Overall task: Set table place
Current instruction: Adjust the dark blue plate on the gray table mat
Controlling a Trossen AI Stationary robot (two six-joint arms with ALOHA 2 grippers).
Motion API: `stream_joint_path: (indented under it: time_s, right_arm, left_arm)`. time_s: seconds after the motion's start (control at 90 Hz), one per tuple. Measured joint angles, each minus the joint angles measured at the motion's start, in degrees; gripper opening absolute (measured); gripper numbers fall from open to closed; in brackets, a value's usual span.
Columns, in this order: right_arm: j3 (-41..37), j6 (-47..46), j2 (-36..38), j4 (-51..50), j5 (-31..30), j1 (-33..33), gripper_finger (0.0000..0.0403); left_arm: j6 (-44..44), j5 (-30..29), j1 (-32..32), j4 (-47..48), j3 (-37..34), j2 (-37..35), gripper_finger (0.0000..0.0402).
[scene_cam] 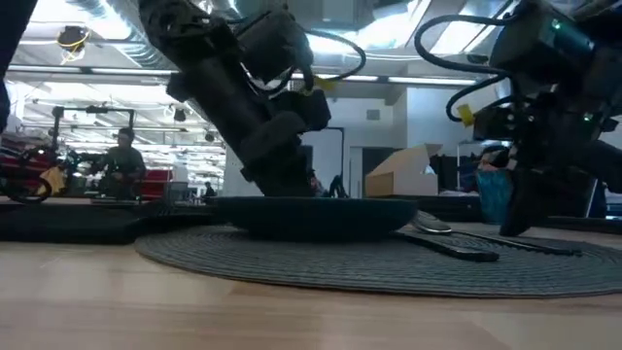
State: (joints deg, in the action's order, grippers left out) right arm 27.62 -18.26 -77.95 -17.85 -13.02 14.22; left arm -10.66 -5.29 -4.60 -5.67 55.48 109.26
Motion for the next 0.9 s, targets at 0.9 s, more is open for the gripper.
stream_joint_path:
  time_s: [0.9]
  right_arm:
    - [0.08, 0.5, 0.07, -0.84, 0.07, 0.02, 0.0]
  left_arm:
    - [1.58, 0.82, 0.45, 7.48, 6.08, 3.38, 0.0107]
